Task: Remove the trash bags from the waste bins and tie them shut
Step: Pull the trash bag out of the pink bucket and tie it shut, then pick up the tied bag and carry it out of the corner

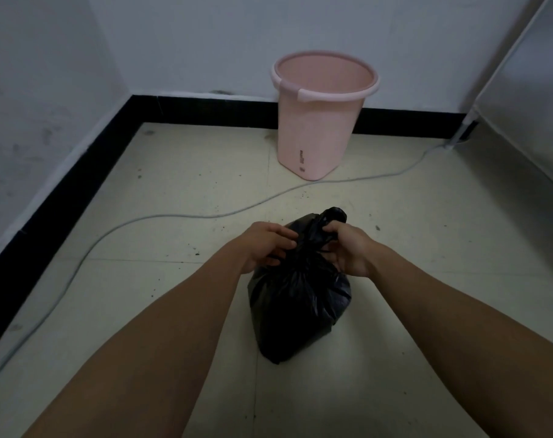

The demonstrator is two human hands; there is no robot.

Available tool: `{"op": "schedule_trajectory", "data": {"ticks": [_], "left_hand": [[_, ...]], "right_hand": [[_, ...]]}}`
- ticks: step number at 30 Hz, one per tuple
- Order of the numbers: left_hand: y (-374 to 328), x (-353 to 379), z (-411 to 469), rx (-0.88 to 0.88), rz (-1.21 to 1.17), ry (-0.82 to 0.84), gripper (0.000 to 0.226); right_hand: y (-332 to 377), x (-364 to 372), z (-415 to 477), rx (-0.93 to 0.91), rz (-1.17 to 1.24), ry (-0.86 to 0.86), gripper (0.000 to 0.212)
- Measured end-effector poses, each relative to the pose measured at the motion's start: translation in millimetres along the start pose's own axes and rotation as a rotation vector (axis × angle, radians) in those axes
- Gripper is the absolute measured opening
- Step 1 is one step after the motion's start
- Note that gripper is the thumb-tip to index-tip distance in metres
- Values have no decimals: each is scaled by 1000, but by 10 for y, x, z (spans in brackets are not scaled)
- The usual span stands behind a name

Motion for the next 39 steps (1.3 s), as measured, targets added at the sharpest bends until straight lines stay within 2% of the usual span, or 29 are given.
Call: {"op": "schedule_trajectory", "data": {"ticks": [5,11,15,19,22,24,27,31,34,39], "left_hand": [[-83,-97,-4,5,7,-67,16],[-435,-258,-26,111,84,-114,16],[-305,-554,-28,109,129,-185,21],[-81,-735,-41,52,127,-208,17],[151,-835,-21,-47,-23,-181,16],[334,-992,15,-107,-102,-274,12],[572,-1181,71,-161,-57,-456,7],[724,-1163,211,-157,-17,-514,5],[910,-1030,242,-204,7,-518,12],[1392,-756,-384,-373,200,-384,12]], "right_hand": [[29,-32,8,-20,-9,-44,31],[304,-266,-58,-185,87,-253,19],[297,-569,-63,-221,123,-396,18],[211,-491,-19,-194,127,-311,17],[287,-480,17,-182,189,-226,10],[368,-519,58,-194,273,-211,6],[430,-429,166,-183,364,-160,10],[504,-247,264,-187,389,-114,11],[420,-181,245,-173,372,-130,14],[-97,-209,-163,-8,257,-292,19]]}}
Point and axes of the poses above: each hand's wrist, its own z-axis towards the middle knuckle, its own x-axis out of the palm, y = z × x, the point moved 10 cm from there along z, towards the middle knuckle, and after that the axes turned 4 degrees about -y, right-handed, at the moved point
